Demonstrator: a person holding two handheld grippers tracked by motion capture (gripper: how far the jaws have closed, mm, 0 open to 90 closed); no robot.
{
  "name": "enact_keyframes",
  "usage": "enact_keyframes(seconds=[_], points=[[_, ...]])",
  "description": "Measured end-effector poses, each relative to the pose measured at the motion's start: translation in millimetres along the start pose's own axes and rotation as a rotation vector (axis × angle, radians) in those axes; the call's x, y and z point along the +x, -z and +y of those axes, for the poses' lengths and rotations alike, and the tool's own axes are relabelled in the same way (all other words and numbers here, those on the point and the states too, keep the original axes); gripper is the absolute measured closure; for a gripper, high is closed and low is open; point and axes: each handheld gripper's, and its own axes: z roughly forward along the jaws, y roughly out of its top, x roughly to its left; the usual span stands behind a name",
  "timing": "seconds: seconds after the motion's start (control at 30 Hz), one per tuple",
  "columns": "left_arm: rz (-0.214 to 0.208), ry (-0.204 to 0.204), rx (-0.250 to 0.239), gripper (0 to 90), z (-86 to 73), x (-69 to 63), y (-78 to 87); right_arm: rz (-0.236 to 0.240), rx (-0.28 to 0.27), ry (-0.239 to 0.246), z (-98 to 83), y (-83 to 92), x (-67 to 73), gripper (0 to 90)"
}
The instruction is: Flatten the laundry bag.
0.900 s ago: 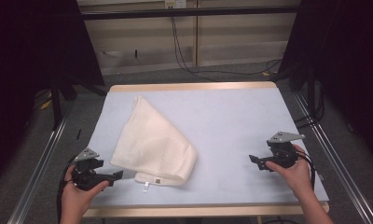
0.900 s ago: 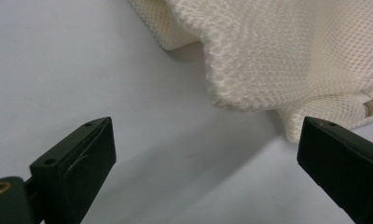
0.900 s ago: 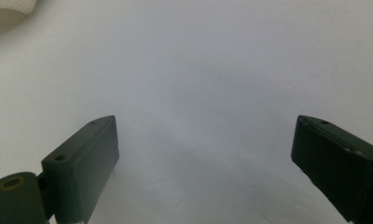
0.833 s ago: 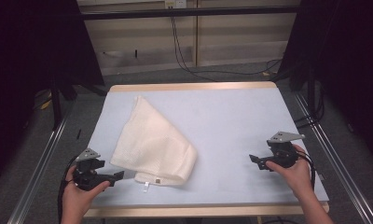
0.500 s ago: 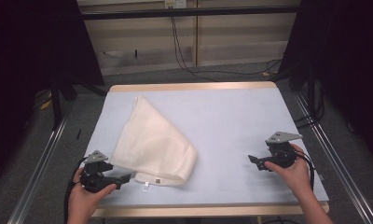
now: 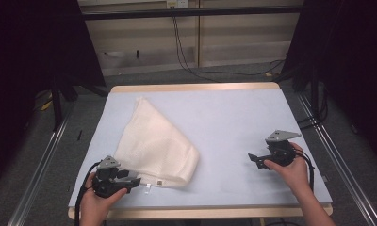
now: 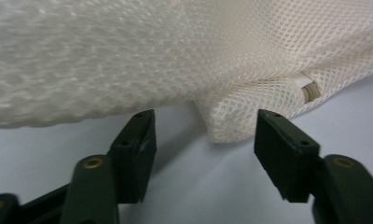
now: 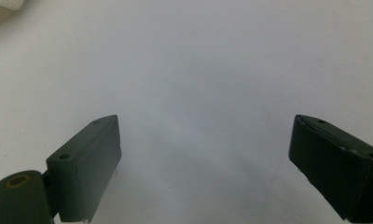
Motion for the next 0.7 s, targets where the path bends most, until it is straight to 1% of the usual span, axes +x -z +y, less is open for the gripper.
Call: enact_keyframes(seconds=[0.03, 0.1, 0.13, 0.17, 0.2, 0.23, 0.27, 0.3, 0.37, 0.4, 0.43, 0.47, 0.5, 0.53, 0.6, 0.63, 0.67, 0.7], points=[[0.01, -0.014, -0.001, 44.2, 0.5, -3.0, -2.1, 0.006, -0.002, 0.01, 1.3, -1.2, 0.3, 8.7], [0.006, -0.018, 0.005, 48.7, 1.0, -4.5, -3.3, 0.002, 0.002, 0.013, 2.0, -2.3, 1.6, 8.7], [0.005, -0.017, 0.003, 48.7, 1.4, -5.7, -4.8, 0.002, 0.002, 0.013, 2.0, -2.3, 1.6, 8.7], [0.011, -0.021, 0.012, 50.4, 1.6, -6.4, -6.0, 0.0, 0.002, 0.024, 2.2, -3.1, 1.8, 8.8], [0.005, -0.008, 0.021, 55.9, 1.4, -7.6, -8.4, 0.001, 0.006, 0.03, 2.4, -3.5, 3.3, 8.9], [0.031, -0.006, 0.034, 58.3, 1.7, -10.5, -9.9, 0.008, 0.007, 0.033, 2.4, -3.5, 3.6, 8.9], [0.031, -0.006, 0.034, 60.0, 1.7, -10.5, -9.9, 0.008, 0.007, 0.033, 2.4, -3.5, 3.6, 8.9], [0.042, -0.022, 0.047, 62.9, 2.9, -10.6, -9.6, 0.004, 0.013, 0.041, 2.1, -3.4, 3.7, 8.9], [0.035, -0.019, 0.045, 72.9, 2.9, -10.7, -9.9, 0.001, 0.016, 0.034, 1.8, -3.0, 3.8, 9.0], [0.034, -0.016, 0.043, 72.9, 2.9, -11.0, -10.3, -0.001, 0.014, 0.035, 1.6, -3.0, 3.1, 9.0], [0.033, -0.012, 0.059, 77.8, 4.0, -11.5, -10.1, -0.003, 0.016, 0.034, 1.1, -2.6, 2.5, 9.0], [0.033, -0.012, 0.059, 82.5, 4.0, -11.5, -10.1, -0.003, 0.016, 0.034, 1.1, -2.6, 2.5, 9.0], [0.038, -0.011, 0.078, 82.5, 4.9, -11.4, -9.3, -0.004, 0.018, 0.03, 0.8, -2.3, 2.6, 9.0], [0.036, -0.002, 0.082, 84.9, 5.2, -11.5, -9.1, -0.003, 0.016, 0.036, 0.5, -2.1, 1.7, 9.2], [0.033, -0.006, 0.08, 86.6, 5.7, -11.0, -8.7, -0.006, 0.012, 0.035, 0.2, -2.1, 1.1, 9.2], [0.032, 0.006, 0.076, 87.9, 6.9, -11.3, -7.7, -0.007, 0.015, 0.033, 0.0, -1.6, 0.9, 9.3], [0.032, 0.006, 0.076, 88.1, 6.9, -11.3, -7.7, -0.007, 0.015, 0.033, 0.0, -1.6, 0.9, 9.3], [0.022, 0.003, 0.072, 88.1, 8.4, -9.5, -5.4, -0.006, 0.015, 0.034, 0.0, -1.6, 0.9, 9.2]])
